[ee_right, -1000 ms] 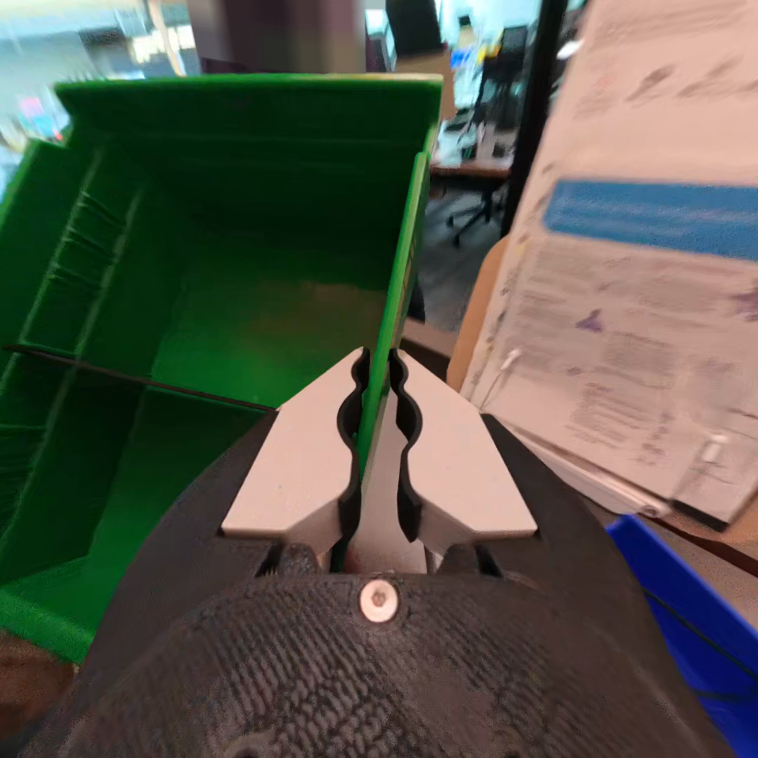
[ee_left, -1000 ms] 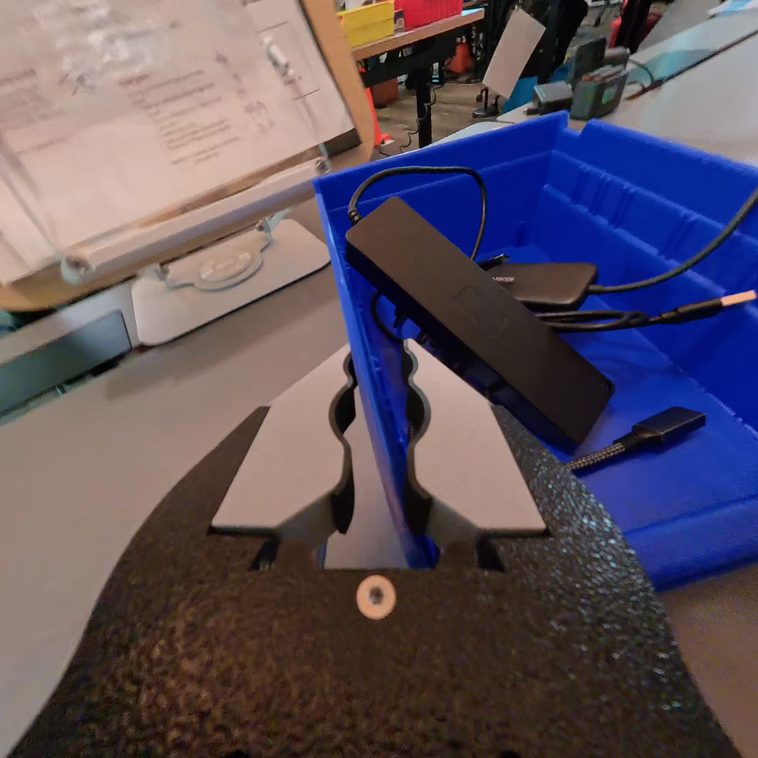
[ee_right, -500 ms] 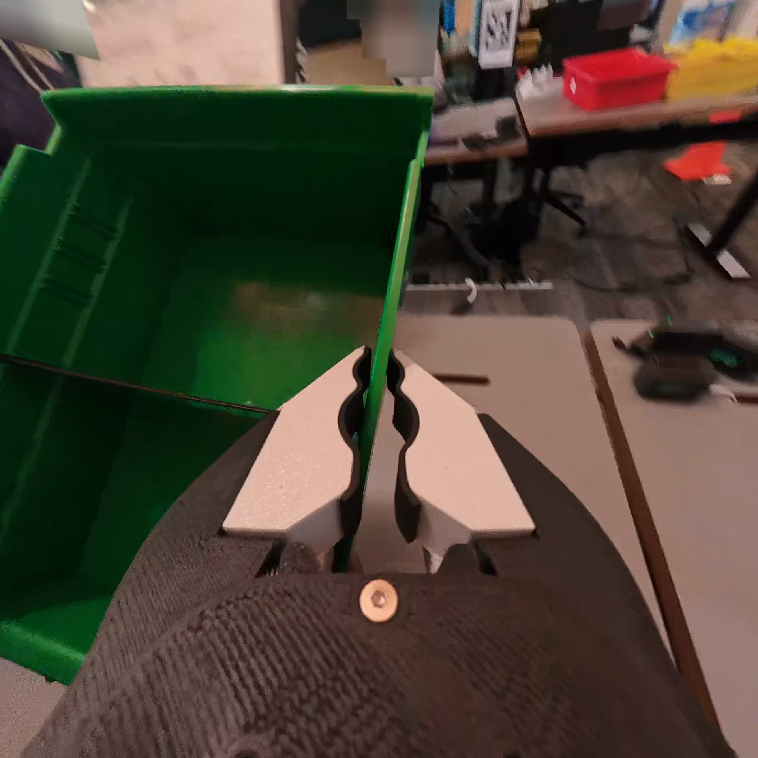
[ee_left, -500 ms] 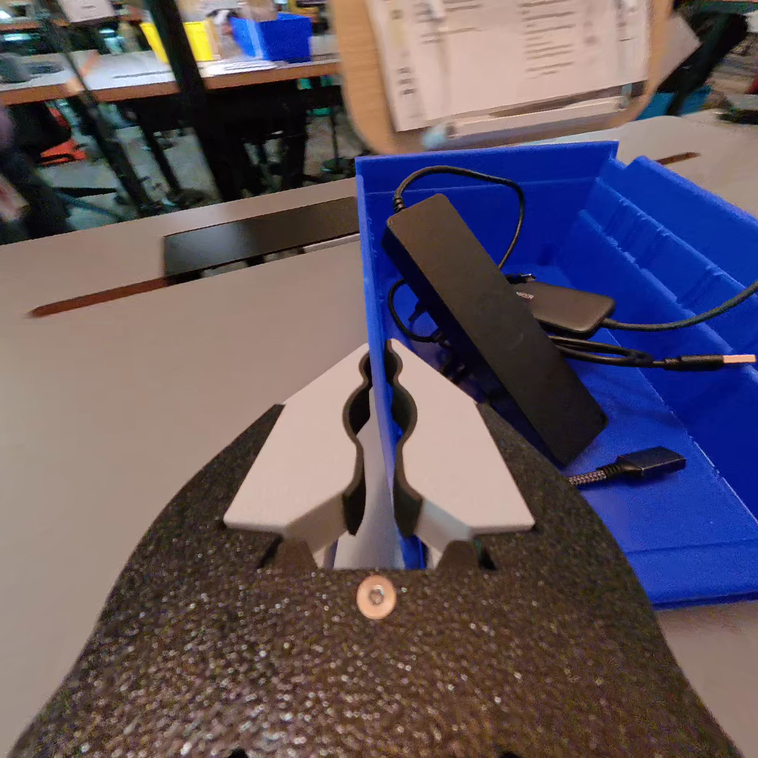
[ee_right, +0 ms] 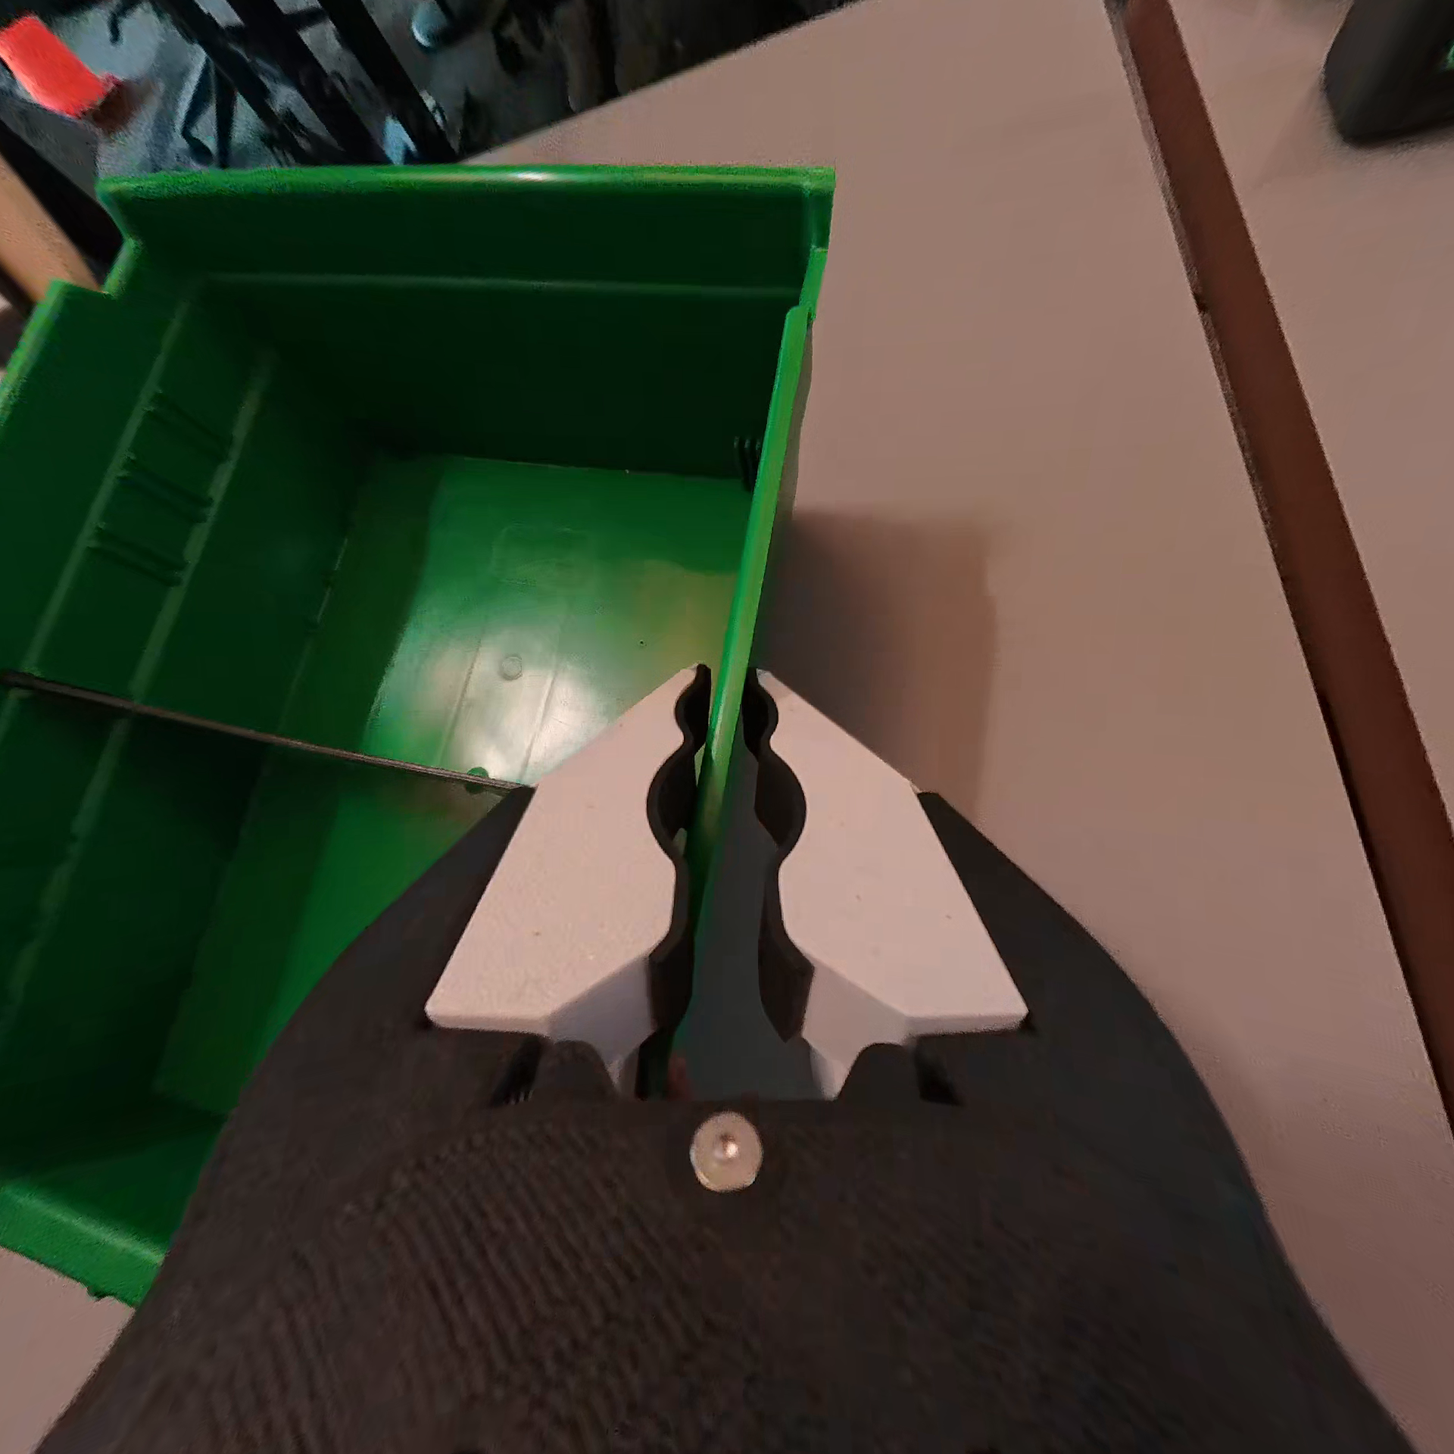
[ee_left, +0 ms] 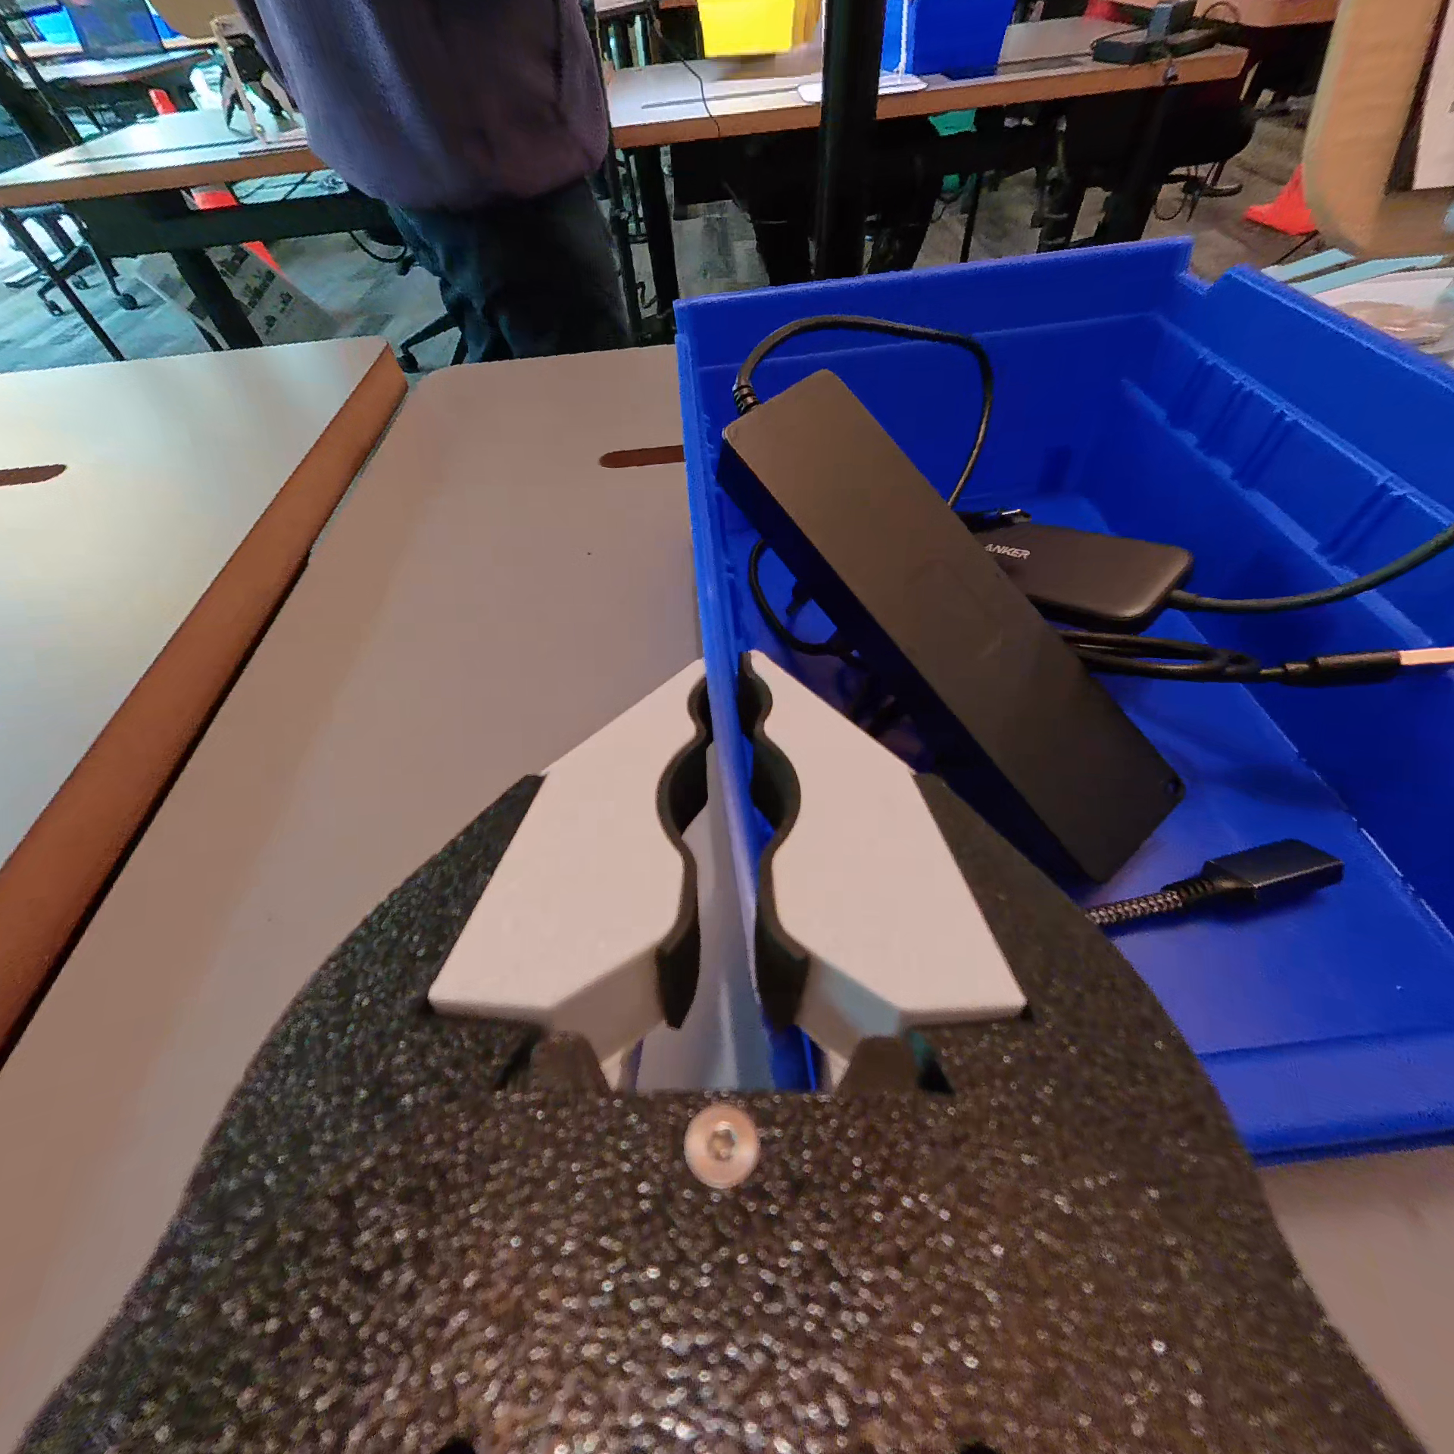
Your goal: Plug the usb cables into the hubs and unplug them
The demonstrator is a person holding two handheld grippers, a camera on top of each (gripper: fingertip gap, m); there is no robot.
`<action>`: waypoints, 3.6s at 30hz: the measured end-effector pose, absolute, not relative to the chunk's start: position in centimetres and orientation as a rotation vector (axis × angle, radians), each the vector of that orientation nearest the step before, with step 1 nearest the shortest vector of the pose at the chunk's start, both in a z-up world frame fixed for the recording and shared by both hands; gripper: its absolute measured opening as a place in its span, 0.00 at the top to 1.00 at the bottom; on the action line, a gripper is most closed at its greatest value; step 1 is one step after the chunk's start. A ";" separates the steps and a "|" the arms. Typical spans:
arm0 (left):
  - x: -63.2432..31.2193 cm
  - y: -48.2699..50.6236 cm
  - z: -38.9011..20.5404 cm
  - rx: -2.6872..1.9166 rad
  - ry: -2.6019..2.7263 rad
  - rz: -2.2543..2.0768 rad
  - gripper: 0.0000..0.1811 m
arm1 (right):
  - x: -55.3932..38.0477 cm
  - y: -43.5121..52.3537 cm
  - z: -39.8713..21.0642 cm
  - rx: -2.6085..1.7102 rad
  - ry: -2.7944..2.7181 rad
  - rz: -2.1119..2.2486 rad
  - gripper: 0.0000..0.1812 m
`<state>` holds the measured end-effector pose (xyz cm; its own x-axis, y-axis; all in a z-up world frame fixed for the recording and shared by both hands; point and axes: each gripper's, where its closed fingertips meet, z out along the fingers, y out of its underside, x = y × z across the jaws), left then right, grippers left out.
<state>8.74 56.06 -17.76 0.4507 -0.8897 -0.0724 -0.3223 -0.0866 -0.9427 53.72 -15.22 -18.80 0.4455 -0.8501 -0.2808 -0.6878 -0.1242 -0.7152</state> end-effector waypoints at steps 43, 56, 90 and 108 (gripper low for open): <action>18.7 55.5 -23.6 -2.397 0.775 -0.439 0.57 | 29.5 11.4 -13.3 -1.730 0.261 -0.218 0.43; 20.0 54.3 -15.2 -2.075 0.987 -0.614 0.64 | 31.2 9.8 -13.8 -1.704 0.336 -0.200 0.47; 19.4 18.6 8.1 -0.426 1.624 -1.880 0.65 | 27.8 7.0 -4.3 -1.369 0.150 -0.002 0.51; 20.7 9.7 -10.7 -0.230 2.038 -1.903 0.65 | 18.6 16.1 -6.5 -1.737 -0.548 0.088 0.58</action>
<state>20.67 9.65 -10.70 -0.9282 -0.3459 -0.1370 0.1130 0.0886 -0.9896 18.62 16.13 -6.52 0.8842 0.4046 0.2334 0.3109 -0.1368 -0.9406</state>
